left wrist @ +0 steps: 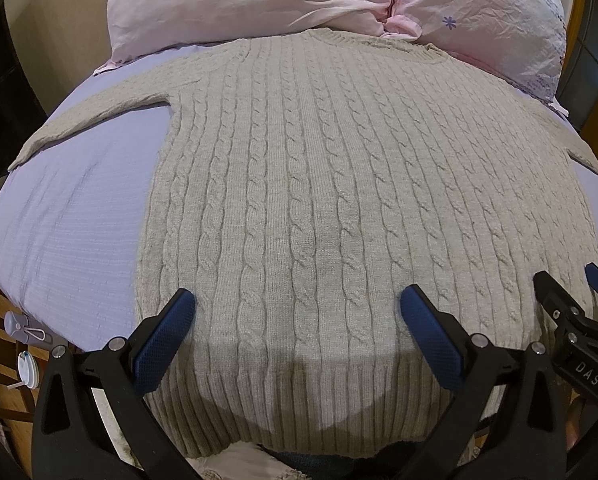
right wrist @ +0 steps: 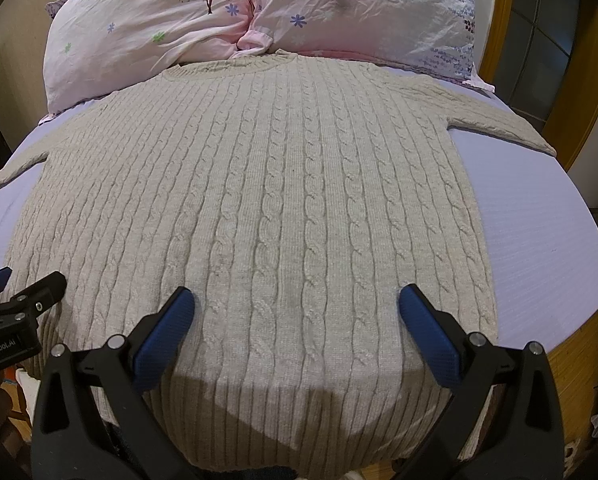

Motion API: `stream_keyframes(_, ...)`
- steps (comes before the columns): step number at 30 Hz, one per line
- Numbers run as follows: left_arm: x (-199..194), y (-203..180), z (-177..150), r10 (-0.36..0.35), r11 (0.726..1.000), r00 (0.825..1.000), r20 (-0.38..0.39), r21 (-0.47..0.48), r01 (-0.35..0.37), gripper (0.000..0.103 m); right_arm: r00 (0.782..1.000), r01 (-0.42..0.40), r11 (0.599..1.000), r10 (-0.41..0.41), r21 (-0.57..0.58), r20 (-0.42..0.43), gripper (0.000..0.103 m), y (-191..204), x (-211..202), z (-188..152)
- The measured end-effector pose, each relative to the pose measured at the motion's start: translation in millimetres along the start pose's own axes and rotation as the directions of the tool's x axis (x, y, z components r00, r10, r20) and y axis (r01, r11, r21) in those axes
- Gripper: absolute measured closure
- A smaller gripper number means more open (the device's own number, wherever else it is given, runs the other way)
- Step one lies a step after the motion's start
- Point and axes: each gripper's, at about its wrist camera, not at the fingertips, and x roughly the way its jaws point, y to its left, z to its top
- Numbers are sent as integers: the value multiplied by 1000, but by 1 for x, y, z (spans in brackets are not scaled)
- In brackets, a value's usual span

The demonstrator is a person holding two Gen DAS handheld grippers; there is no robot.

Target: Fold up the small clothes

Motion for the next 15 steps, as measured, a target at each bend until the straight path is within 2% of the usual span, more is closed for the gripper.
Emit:
stream_keyframes(10,-2,0,0,1,1000,1000,-2,-1,-1,1,998,-21,999,23,-32,65,2,-3,-6,-5)
stream_keyframes(13,-3,0,-1,-4,1000,1000,9,10,4,1,990,-57,995,68,-87,127,2,-6,-9,-11)
stream_keyframes(15,-4,-1,-1,-8,1000,1000,20,19,7,1,986,-115,987,127,-110,107,2,-19,-10,-3)
